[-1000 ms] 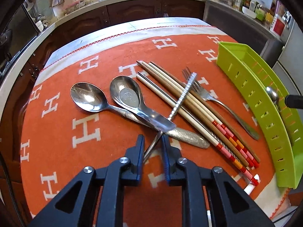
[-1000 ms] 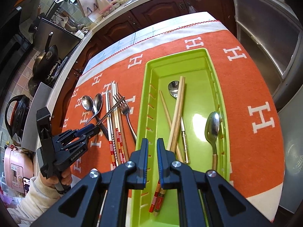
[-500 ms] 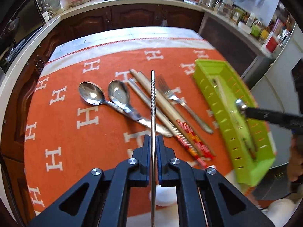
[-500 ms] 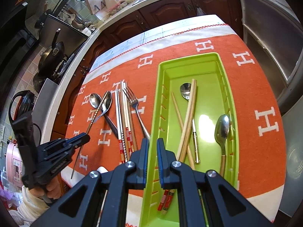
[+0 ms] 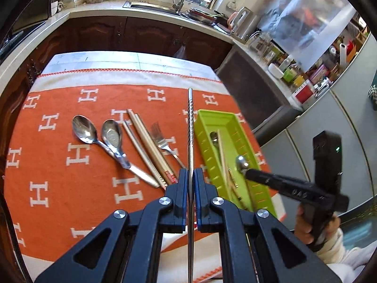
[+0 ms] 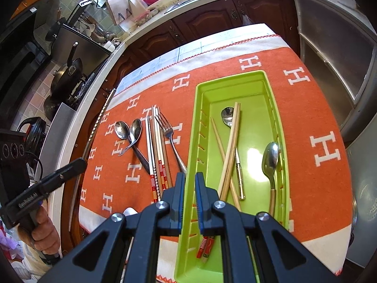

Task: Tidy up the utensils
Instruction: 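Lower the twisted spoon into the green tray with the left gripper while the right releases its chopstick there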

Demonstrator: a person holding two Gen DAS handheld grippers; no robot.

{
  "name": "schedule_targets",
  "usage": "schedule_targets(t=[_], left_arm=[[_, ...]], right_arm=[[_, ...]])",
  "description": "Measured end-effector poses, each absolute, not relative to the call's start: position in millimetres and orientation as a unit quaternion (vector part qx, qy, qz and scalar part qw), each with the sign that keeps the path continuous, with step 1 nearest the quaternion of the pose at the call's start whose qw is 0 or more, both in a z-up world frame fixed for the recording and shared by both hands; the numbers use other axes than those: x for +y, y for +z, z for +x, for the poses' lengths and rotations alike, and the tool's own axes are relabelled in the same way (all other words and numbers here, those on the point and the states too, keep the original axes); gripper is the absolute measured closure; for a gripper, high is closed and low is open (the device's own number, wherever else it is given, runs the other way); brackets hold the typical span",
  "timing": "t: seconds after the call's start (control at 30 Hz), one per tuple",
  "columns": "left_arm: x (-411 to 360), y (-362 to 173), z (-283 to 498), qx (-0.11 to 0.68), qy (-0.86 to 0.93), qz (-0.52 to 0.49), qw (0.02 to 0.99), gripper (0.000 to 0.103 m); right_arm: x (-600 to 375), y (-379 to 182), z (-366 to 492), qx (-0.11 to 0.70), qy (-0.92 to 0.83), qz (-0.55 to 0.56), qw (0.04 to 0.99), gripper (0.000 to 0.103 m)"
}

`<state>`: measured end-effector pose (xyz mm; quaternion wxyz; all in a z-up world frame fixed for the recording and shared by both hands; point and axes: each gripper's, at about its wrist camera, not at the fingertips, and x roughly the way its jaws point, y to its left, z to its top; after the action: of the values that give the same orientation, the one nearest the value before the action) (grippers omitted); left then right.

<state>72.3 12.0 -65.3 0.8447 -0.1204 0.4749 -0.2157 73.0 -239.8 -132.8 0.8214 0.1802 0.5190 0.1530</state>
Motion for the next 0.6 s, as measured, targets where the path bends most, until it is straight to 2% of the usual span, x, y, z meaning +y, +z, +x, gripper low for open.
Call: schedule_targets(t=[0.27,0.6], left_arm=[[-32.5,-68.3,97.3,0.502,-0.212,-0.131,0.828,0.100],[-122.0,-96.2,107.4,0.546,-0.218,-0.069,0.806,0.099]], right_arm=[[-253.0,-132.4,72.2,0.516,0.138,0.190,0.824,0.094],[-279.0,-115.0,62.3,0.502,0.095,0.176,0.841,0.094]])
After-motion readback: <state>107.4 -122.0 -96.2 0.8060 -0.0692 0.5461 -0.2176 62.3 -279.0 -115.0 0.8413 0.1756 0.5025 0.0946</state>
